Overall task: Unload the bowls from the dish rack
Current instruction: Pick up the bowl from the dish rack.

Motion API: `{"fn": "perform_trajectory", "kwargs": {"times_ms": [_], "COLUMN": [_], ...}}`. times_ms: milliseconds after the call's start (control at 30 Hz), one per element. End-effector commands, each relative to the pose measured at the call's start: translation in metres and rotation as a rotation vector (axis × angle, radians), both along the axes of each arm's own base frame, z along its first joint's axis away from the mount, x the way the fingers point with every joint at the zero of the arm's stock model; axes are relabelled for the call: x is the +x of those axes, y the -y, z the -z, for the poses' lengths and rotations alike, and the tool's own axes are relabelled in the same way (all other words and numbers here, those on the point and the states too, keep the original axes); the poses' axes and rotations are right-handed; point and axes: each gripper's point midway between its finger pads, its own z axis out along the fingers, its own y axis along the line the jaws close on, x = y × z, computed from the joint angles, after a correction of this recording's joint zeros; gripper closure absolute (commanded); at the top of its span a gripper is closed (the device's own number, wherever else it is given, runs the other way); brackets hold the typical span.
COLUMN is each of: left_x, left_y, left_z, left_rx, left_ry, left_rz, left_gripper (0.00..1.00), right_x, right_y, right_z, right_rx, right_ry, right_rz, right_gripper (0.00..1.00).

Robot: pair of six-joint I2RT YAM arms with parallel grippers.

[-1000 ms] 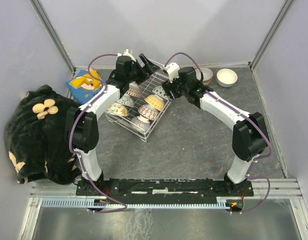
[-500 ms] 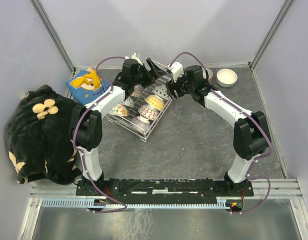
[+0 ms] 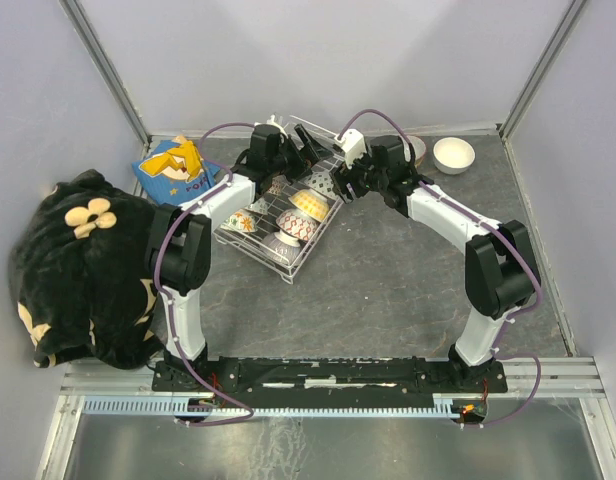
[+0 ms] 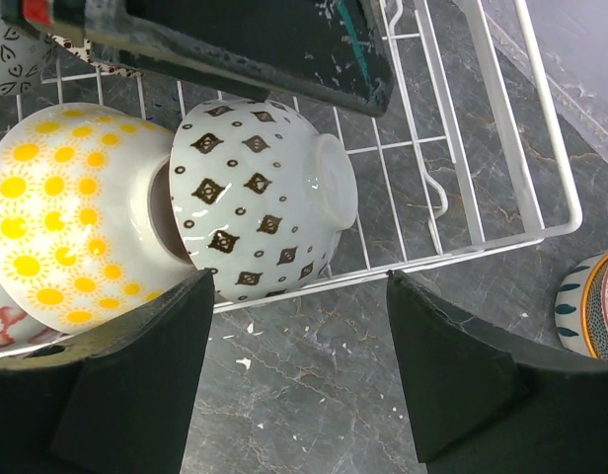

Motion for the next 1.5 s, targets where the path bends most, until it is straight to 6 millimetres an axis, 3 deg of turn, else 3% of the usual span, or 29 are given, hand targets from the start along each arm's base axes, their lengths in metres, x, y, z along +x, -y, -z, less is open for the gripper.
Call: {"fn": "perform_trajectory", "kwargs": {"times_ms": [0,767,1000,1200,1467], "left_x": [0.003,0.0,0.0,0.0,0.001], "left_y": [0.01,0.018,0.019,0.019,0.022], "left_z": [-0.013,-0.012,-0.012,-0.012,-0.009], "left_rx": [-0.061,-0.102,-0.111,-0.112,-0.115], "left_ry": [0.018,0.006,0.002,0.003,-0.003], "left_rz": [0.005,0.039,0.044,0.043,0.048], "left_gripper": [0.01,0.01,0.01,0.01,0.01], "right_x": [0.006,0.008,0.009,0.004,0.015], "right_y": [-0.01,-0.013,-0.014,-0.012,-0.006], "right_z": [-0.006,0.026,0.023,0.032,0.026], "right_rx": [-0.003,-0.121,-0.114,-0.143,-0.134], "right_ry": [0.066,0.073,0.076,0.046,0.087], "right_rz": [-0.036,-0.037,-0.03,-0.045,0.027], "right_gripper": [0.21,0.21,0.24,0.21,0.22]}}
